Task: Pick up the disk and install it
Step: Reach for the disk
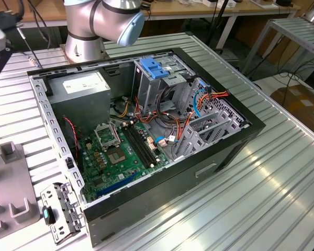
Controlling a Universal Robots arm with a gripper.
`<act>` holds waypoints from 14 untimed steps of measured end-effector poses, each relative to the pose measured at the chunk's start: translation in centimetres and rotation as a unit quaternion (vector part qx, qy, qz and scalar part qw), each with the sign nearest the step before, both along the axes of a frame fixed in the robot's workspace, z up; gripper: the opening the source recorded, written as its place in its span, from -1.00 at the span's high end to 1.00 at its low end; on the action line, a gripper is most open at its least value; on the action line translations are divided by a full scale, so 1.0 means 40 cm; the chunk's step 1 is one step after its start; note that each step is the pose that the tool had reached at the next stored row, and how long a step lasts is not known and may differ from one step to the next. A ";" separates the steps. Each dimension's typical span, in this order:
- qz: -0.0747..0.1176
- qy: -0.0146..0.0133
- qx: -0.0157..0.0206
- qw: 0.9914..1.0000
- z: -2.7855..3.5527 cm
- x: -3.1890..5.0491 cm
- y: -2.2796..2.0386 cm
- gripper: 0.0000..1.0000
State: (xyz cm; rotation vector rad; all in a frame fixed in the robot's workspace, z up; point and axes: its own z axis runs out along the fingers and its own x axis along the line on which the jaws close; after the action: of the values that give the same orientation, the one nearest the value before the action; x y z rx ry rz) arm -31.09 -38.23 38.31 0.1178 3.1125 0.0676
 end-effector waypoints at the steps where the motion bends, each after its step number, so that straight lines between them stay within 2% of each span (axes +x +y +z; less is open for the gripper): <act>1: 0.000 0.000 0.000 1.000 -0.001 -0.013 0.001 0.79; 4: 0.000 0.000 0.000 1.000 -0.008 -0.041 0.006 0.79; 6: 0.000 0.001 0.000 1.000 -0.009 -0.050 0.008 0.79; 14: 0.000 0.001 0.000 1.000 -0.010 -0.056 0.008 0.79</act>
State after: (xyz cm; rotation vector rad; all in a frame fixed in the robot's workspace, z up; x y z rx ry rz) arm -33.34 -37.91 37.91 0.1184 3.1143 0.0676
